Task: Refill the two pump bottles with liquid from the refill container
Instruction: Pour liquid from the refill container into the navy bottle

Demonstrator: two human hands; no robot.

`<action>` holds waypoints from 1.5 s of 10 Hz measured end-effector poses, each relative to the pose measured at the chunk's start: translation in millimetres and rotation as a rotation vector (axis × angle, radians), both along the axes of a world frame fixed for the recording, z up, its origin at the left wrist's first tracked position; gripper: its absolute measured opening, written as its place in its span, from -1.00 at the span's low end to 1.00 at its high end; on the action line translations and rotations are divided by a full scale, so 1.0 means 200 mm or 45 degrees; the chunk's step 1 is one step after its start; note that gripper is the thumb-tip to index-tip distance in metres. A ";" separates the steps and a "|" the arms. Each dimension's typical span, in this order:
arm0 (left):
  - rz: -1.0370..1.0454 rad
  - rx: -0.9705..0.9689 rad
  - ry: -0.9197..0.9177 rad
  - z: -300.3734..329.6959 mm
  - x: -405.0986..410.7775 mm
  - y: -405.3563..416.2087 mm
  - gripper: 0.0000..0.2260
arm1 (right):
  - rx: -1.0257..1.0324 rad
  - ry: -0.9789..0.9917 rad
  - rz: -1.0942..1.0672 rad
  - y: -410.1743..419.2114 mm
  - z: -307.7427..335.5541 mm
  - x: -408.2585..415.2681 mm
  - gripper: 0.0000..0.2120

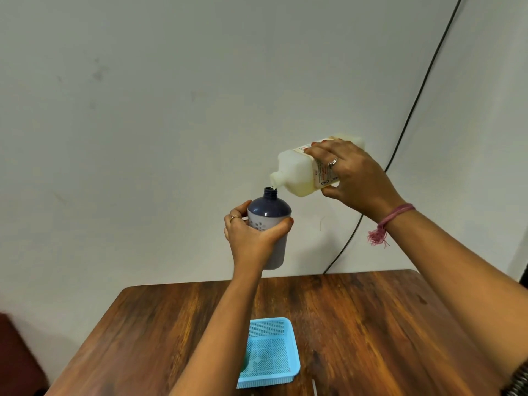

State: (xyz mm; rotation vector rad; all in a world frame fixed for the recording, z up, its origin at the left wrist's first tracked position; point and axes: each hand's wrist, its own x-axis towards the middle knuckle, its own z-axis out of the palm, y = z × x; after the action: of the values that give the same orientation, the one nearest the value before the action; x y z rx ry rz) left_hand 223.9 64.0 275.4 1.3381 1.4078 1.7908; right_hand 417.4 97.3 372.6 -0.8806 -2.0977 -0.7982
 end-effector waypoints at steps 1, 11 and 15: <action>-0.005 0.005 0.009 0.00 0.00 0.00 -0.17 | -0.001 -0.005 -0.005 0.00 0.00 0.00 -0.29; -0.015 0.015 -0.007 -0.01 0.00 -0.01 -0.21 | 0.012 -0.033 -0.007 0.00 0.00 0.00 -0.29; -0.013 0.019 -0.008 -0.01 0.02 0.00 -0.16 | 0.022 -0.020 -0.003 0.00 0.00 0.01 -0.28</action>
State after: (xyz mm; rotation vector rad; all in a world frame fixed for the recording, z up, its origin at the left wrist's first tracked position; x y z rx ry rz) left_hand 227.0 64.1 273.1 1.3434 1.3845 1.8006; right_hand 418.4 97.6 373.5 -0.8703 -2.1005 -0.8255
